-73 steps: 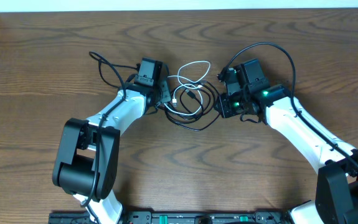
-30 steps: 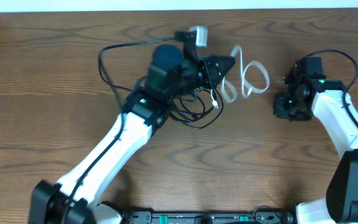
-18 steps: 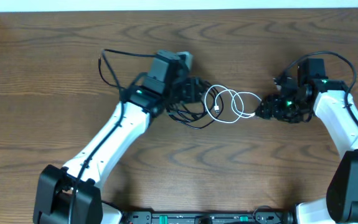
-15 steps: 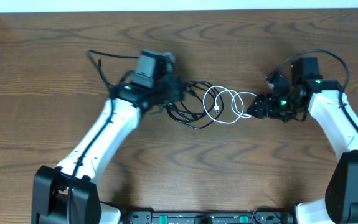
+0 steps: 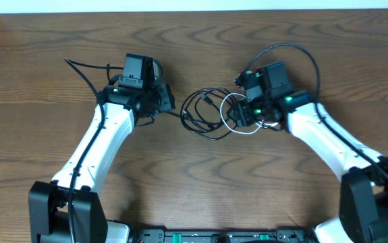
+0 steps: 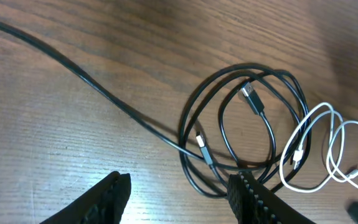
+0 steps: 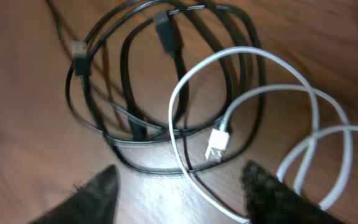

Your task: Untangle cables

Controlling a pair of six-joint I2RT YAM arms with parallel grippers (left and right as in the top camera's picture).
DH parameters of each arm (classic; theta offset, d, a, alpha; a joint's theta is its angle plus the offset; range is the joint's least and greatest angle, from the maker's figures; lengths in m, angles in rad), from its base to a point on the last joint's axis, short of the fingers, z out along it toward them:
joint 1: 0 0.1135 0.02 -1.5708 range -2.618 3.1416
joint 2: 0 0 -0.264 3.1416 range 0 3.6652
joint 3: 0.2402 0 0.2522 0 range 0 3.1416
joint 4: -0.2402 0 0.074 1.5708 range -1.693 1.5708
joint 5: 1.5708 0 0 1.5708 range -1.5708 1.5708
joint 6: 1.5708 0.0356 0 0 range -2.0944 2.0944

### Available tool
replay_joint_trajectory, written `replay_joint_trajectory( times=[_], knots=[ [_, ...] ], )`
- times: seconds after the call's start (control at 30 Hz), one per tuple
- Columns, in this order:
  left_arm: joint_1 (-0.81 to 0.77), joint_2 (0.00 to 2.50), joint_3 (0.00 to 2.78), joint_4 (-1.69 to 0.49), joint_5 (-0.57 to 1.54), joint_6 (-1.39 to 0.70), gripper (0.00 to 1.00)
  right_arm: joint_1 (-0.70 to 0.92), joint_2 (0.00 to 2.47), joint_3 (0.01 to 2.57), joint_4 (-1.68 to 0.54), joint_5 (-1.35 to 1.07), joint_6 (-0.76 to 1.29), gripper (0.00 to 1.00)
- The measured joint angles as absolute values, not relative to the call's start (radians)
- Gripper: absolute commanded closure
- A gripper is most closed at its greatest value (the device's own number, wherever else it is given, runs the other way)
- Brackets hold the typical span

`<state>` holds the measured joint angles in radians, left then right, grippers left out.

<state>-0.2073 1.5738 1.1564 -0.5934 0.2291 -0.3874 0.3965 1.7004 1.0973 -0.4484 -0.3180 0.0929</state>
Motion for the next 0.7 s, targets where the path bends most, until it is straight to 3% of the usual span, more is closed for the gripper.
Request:
replay_joint_trajectory(
  times=[0.13, 0.27, 0.7],
  knots=[
    [-0.207, 1.574, 1.156, -0.603, 0.230, -0.387, 0.45, 0.447, 1.776, 1.097, -0.349, -0.282, 0.229, 0.53],
    [-0.207, 1.574, 1.156, -0.605, 0.230, -0.387, 0.45, 0.479, 1.861, 1.097, -0.279, -0.267, 0.337, 0.62],
    [-0.208, 1.574, 1.156, -0.625, 0.230, -0.387, 0.44, 0.495, 1.944, 1.097, -0.184, -0.227, 0.446, 0.82]
  ],
)
